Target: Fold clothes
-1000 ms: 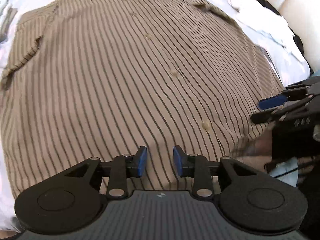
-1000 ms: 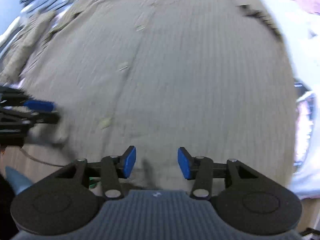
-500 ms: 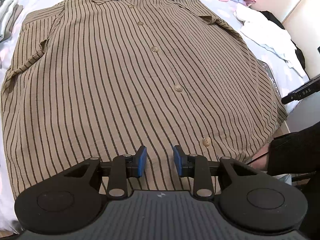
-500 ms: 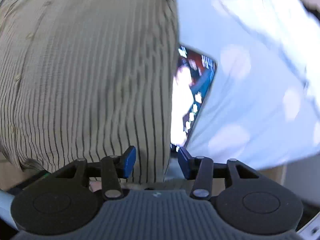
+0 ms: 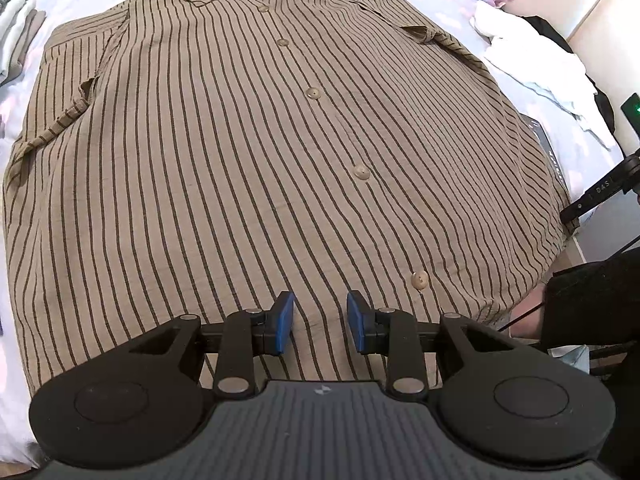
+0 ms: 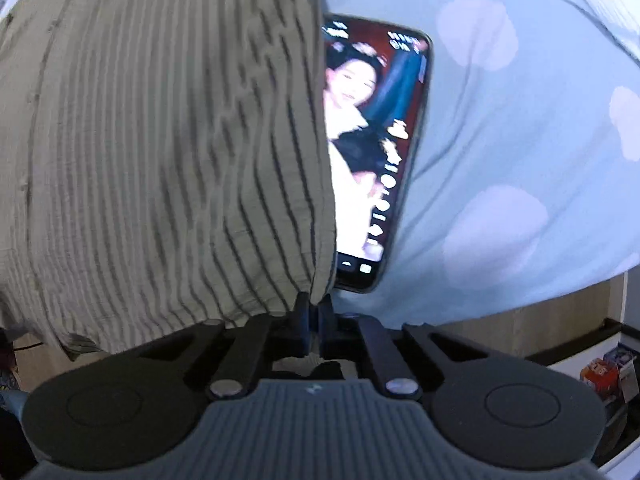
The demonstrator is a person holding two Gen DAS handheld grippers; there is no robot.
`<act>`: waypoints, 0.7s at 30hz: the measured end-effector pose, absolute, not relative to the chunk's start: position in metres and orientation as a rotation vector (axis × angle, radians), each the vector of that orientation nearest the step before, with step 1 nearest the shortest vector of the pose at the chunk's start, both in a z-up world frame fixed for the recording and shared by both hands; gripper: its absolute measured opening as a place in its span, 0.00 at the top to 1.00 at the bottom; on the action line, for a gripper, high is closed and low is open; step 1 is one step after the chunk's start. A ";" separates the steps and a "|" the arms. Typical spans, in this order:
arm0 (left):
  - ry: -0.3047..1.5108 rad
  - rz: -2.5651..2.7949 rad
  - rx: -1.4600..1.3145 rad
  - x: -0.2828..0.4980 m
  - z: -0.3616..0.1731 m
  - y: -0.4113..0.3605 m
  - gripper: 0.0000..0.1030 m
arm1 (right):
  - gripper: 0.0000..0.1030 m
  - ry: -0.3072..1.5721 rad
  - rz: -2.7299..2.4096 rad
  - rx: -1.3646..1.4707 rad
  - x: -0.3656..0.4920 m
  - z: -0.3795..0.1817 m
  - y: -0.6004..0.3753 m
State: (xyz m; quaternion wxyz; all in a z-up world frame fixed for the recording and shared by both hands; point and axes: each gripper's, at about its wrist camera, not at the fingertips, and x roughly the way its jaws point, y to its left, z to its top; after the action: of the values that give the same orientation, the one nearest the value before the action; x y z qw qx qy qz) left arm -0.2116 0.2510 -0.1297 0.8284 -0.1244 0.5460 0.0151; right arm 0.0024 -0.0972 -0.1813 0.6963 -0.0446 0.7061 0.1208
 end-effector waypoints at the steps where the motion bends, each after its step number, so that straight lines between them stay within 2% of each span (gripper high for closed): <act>1: 1.162 0.030 -0.261 -0.210 -0.129 0.252 0.74 | 0.96 1.559 0.283 -0.121 0.000 -0.176 -0.094; 6: 1.159 0.024 -0.246 -0.197 -0.116 0.257 0.74 | 0.96 1.479 0.364 -0.315 -0.016 -0.151 -0.061; 13: 1.142 -0.030 -0.207 -0.156 -0.084 0.262 0.73 | 0.96 1.402 0.507 -0.633 -0.037 -0.143 -0.001; 17: 1.131 -0.061 -0.190 -0.116 -0.062 0.259 0.60 | 0.96 1.370 0.584 -0.771 -0.036 -0.150 0.034; 21: 1.112 -0.096 -0.178 -0.072 -0.042 0.251 0.59 | 0.96 1.365 0.645 -0.842 -0.026 -0.166 0.051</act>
State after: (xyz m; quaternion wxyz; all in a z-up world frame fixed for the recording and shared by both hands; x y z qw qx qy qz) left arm -0.0715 0.2514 -0.0423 0.8445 -0.0843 0.5268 -0.0457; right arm -0.0264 0.0515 -0.1655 0.6492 -0.3706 0.6006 0.2838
